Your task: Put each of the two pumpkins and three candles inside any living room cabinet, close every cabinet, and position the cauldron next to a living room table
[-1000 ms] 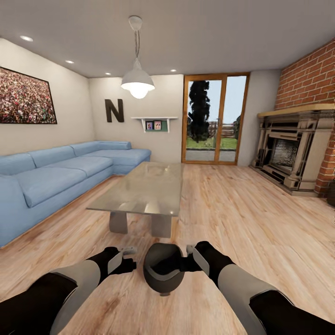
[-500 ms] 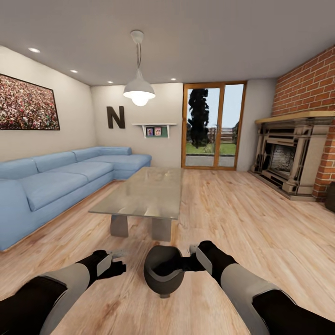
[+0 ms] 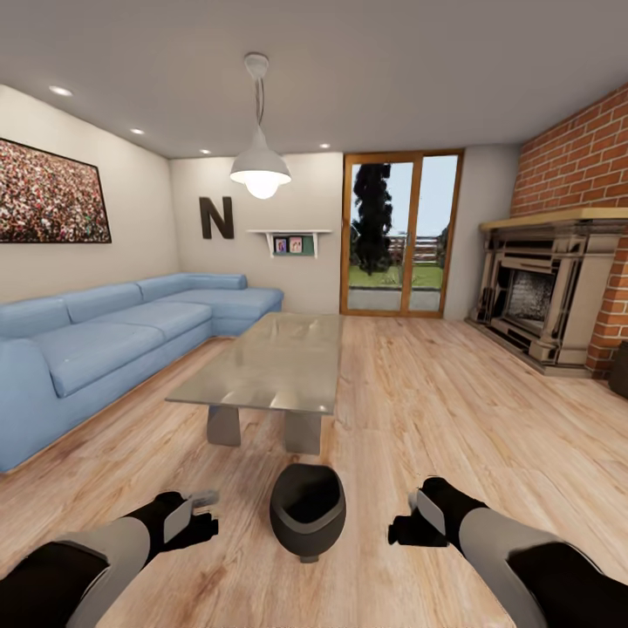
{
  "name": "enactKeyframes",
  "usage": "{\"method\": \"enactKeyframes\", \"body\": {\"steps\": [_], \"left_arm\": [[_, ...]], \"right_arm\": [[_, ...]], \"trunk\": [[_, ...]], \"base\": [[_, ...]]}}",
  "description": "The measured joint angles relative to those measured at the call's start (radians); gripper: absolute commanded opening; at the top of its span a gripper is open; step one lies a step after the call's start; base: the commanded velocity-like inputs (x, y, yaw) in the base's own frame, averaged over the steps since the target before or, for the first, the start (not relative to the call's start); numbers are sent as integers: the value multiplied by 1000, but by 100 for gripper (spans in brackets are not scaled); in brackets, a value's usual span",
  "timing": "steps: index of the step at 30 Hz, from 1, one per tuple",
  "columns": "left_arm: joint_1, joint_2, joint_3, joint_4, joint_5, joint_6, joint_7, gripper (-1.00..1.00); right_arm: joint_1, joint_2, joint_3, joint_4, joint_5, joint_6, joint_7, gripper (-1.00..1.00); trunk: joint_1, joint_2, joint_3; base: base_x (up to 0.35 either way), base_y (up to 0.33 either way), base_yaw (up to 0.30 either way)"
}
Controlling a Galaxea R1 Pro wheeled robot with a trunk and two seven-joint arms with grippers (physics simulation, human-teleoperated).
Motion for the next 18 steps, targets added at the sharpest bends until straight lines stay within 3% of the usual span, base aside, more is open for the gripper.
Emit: {"method": "enactKeyframes", "body": {"steps": [4,10,14,18], "left_arm": [[25,-2,0,1,1,-46,0,100],[72,-5,1,1,1,-90,-1,100],[106,-6,1,0,1,-97,-4,100],[133,-6,1,0,1,-102,-5,100]], "right_arm": [[12,-39,0,15,1,-2,1,100],[87,-85,0,20,2,-51,2,100],[155,-93,0,20,2,-101,5,100],[199,-96,0,20,1,-121,7,100]], "trunk": [[0,0,-6],[0,0,-16],[0,0,-23],[-15,28,-17]], "base": [[0,0,0],[0,0,0],[0,0,0],[0,0,0]]}}
